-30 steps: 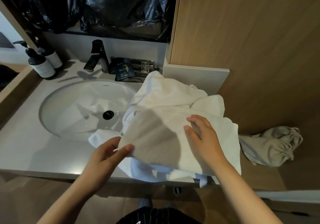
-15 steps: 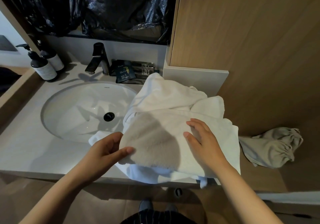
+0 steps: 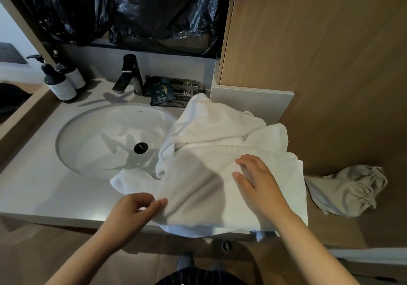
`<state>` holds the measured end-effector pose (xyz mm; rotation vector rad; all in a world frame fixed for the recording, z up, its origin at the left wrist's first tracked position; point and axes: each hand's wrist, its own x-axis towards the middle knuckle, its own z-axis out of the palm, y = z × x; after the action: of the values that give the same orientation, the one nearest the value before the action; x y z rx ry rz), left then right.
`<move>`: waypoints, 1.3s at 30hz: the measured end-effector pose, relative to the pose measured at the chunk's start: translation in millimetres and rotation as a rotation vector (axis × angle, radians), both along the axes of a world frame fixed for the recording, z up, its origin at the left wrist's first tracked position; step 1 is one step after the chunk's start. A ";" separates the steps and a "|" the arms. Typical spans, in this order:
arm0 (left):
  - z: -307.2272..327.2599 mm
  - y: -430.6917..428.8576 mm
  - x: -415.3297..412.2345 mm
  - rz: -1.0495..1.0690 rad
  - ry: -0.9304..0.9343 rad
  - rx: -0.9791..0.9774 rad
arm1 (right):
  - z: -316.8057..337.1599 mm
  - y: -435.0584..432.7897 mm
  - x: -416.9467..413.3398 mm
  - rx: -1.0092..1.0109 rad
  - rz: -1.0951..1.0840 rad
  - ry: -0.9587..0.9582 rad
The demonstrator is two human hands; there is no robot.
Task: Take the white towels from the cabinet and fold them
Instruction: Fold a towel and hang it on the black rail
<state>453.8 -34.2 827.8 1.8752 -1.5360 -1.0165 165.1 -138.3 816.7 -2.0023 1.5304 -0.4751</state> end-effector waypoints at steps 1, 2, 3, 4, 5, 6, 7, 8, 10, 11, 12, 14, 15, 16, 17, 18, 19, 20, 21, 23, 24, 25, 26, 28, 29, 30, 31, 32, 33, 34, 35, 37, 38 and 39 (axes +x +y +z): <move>-1.4 -3.9 0.0 0.009 0.004 0.009 | 3.4 -1.3 0.6 -0.018 -0.001 -0.008; -1.4 -8.8 1.2 0.023 0.016 0.016 | 7.7 -3.7 1.6 -0.038 -0.001 -0.021; -0.1 -14.1 3.0 0.042 0.045 0.029 | 12.6 -7.0 3.9 -0.059 0.009 -0.030; 1.6 -19.8 5.2 0.070 0.101 0.055 | 18.1 -11.0 8.1 -0.078 0.028 -0.032; 3.9 -25.8 7.0 0.103 0.190 0.092 | 23.5 -15.6 14.4 -0.089 0.057 -0.029; 6.0 -31.4 8.4 0.139 0.300 0.131 | 28.5 -20.7 22.8 -0.088 0.092 -0.021; 7.6 -36.6 8.0 0.169 0.394 0.171 | 32.4 -26.1 31.7 -0.077 0.125 0.000; 9.0 -41.4 6.1 0.193 0.463 0.207 | 34.8 -31.2 40.2 -0.065 0.154 0.036; 9.4 -51.6 2.6 0.238 0.565 0.274 | 36.6 -40.5 57.5 -0.028 0.196 0.119; 7.7 -58.8 1.0 0.267 0.620 0.311 | 36.6 -43.9 64.1 0.003 0.200 0.146; 5.2 -67.0 -0.8 0.307 0.673 0.347 | 36.2 -46.8 68.9 0.031 0.196 0.159; 2.2 -83.1 -4.3 0.407 0.781 0.432 | 34.9 -51.2 74.1 0.063 0.172 0.140; 2.0 -90.5 -5.3 0.451 0.827 0.473 | 34.5 -52.8 75.2 0.070 0.157 0.106; 0.3 -97.8 -4.7 0.475 0.869 0.508 | 34.7 -53.8 75.8 0.079 0.140 0.055; -2.0 -104.0 -3.3 0.481 0.899 0.540 | 35.0 -54.7 75.9 0.092 0.121 -0.014; -4.8 -108.5 -1.3 0.464 0.909 0.572 | 35.4 -55.2 75.4 0.111 0.101 -0.095; -7.0 -111.2 0.4 0.429 0.902 0.610 | 35.9 -55.5 74.7 0.137 0.085 -0.178; -7.7 -113.4 1.4 0.393 0.883 0.633 | 37.0 -55.5 74.1 0.161 0.077 -0.243; -6.7 -114.9 1.7 0.373 0.873 0.643 | 38.3 -55.7 73.5 0.181 0.076 -0.287; -4.5 -120.7 1.6 0.409 0.874 0.596 | 40.3 -56.5 71.9 0.210 0.081 -0.347; -3.8 -125.1 2.5 0.432 0.853 0.535 | 41.5 -57.1 71.7 0.220 0.086 -0.377; -1.9 -130.6 3.5 0.434 0.818 0.467 | 42.6 -58.4 71.7 0.227 0.092 -0.401; 0.7 -137.2 4.6 0.417 0.785 0.398 | 43.5 -60.2 72.3 0.228 0.100 -0.415; 6.4 -149.4 5.2 0.372 0.758 0.291 | 45.6 -64.0 75.4 0.225 0.115 -0.434; 9.2 -153.6 4.2 0.360 0.745 0.262 | 46.6 -66.4 77.0 0.226 0.113 -0.454; 10.3 -156.5 3.7 0.355 0.728 0.252 | 47.3 -68.8 77.9 0.232 0.106 -0.480; 10.3 -158.1 3.2 0.358 0.716 0.261 | 47.5 -70.7 77.8 0.249 0.099 -0.508; 9.2 -159.1 2.7 0.361 0.718 0.283 | 47.4 -72.5 77.1 0.281 0.094 -0.532; 8.5 -159.1 2.2 0.363 0.732 0.312 | 47.4 -74.4 76.2 0.322 0.092 -0.551; 7.8 -159.0 2.2 0.365 0.750 0.336 | 47.5 -76.6 76.0 0.360 0.097 -0.562; 7.6 -159.1 2.4 0.367 0.770 0.349 | 47.6 -79.0 76.8 0.384 0.110 -0.568; 8.7 -159.8 2.6 0.354 0.812 0.354 | 46.6 -84.8 82.6 0.394 0.133 -0.587; 10.1 -160.2 2.4 0.334 0.829 0.352 | 45.0 -87.7 86.3 0.397 0.134 -0.600; 11.5 -160.2 1.9 0.313 0.834 0.347 | 42.6 -90.0 89.8 0.402 0.135 -0.598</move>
<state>455.7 -194.4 839.3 1.4980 -0.5933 -1.6884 255.0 -228.2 859.3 -1.4621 1.0152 -0.5898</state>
